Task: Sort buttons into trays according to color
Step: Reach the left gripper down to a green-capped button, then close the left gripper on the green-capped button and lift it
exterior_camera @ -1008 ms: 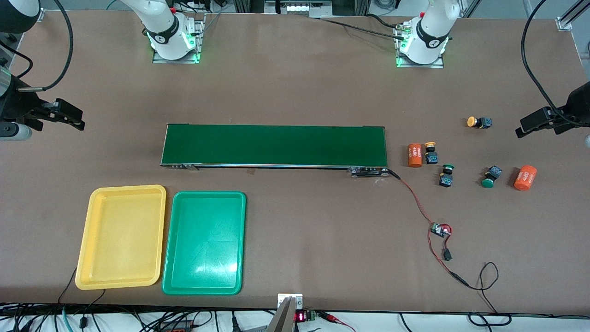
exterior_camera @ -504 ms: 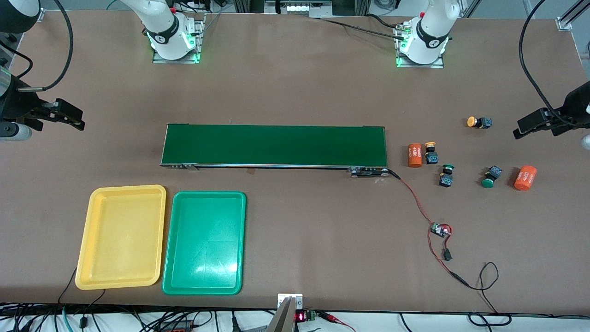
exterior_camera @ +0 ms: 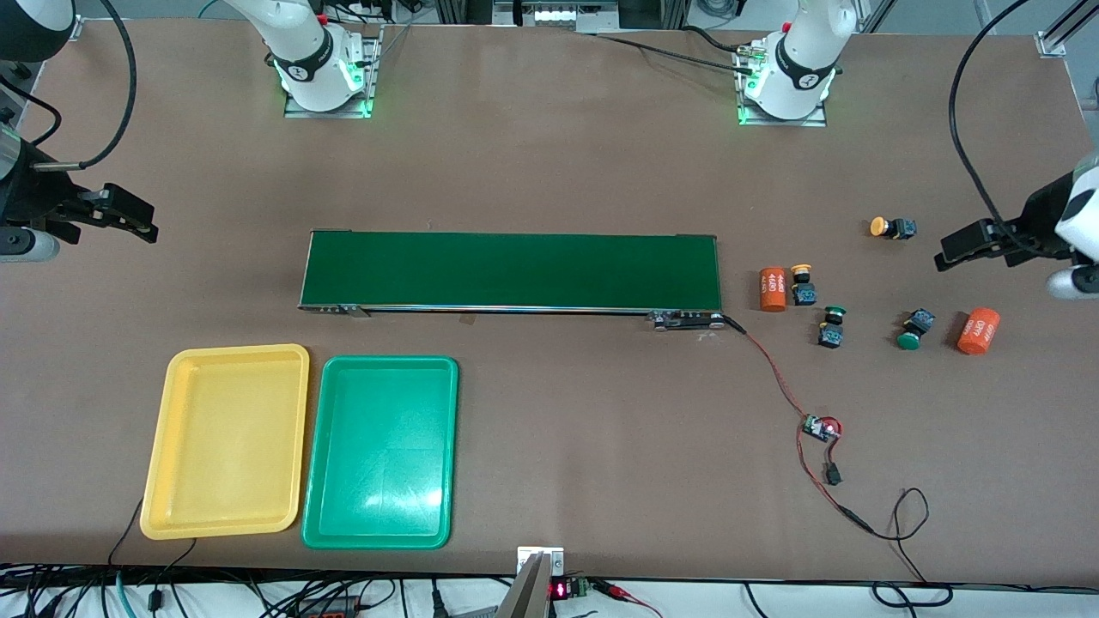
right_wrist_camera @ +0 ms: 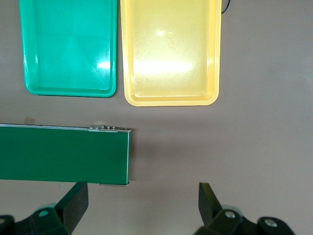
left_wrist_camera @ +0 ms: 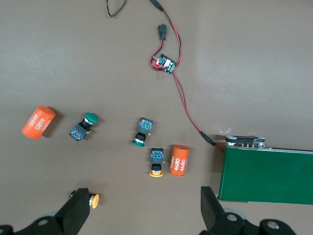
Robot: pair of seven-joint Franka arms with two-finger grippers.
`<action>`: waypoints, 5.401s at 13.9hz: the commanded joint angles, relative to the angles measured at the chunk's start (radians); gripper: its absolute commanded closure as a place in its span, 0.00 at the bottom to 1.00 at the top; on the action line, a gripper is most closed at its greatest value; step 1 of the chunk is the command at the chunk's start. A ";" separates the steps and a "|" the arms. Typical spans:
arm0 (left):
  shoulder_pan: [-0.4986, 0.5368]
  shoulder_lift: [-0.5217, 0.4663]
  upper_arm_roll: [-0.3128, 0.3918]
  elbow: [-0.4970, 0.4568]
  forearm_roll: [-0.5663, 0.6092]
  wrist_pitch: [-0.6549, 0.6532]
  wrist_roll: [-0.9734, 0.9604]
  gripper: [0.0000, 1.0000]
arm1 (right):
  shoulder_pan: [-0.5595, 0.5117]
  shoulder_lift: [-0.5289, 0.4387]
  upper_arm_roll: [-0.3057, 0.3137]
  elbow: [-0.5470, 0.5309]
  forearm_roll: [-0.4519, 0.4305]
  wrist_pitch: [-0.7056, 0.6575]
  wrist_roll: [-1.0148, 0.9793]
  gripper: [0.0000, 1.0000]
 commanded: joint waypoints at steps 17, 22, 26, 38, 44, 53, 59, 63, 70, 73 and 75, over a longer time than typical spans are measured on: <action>0.014 0.381 0.000 -0.012 -0.017 0.142 0.117 0.00 | 0.004 -0.014 0.008 -0.015 -0.012 0.019 0.000 0.00; 0.027 0.372 0.000 -0.107 -0.039 0.252 0.203 0.00 | 0.000 0.000 0.008 -0.020 -0.008 0.030 0.000 0.00; 0.022 0.337 -0.002 -0.201 -0.039 0.339 0.214 0.00 | -0.009 0.009 0.005 -0.020 -0.002 0.036 -0.008 0.00; 0.022 0.308 -0.033 -0.378 -0.037 0.535 0.266 0.00 | -0.011 0.012 0.000 -0.018 -0.006 0.051 -0.017 0.00; 0.022 0.348 -0.033 -0.362 -0.028 0.538 0.268 0.00 | -0.014 0.012 -0.001 -0.018 0.000 0.055 -0.016 0.00; 0.027 0.418 -0.033 -0.304 -0.027 0.473 0.301 0.00 | -0.003 0.020 0.000 -0.017 -0.002 0.087 -0.016 0.00; 0.034 0.498 -0.033 -0.224 -0.037 0.467 0.363 0.00 | -0.005 0.022 0.003 -0.015 0.000 0.097 -0.014 0.00; 0.053 0.507 -0.033 -0.218 -0.036 0.469 0.392 0.07 | -0.003 0.023 0.004 -0.015 0.000 0.101 -0.014 0.00; 0.068 0.507 -0.034 -0.226 -0.041 0.467 0.437 0.54 | -0.005 0.022 0.007 -0.015 0.002 0.099 -0.015 0.00; 0.059 0.497 -0.034 -0.220 -0.041 0.455 0.426 0.93 | 0.004 0.022 0.008 -0.015 0.000 0.091 -0.014 0.00; 0.039 0.457 -0.036 -0.200 -0.039 0.406 0.411 1.00 | 0.004 0.022 0.008 -0.015 0.000 0.097 -0.014 0.00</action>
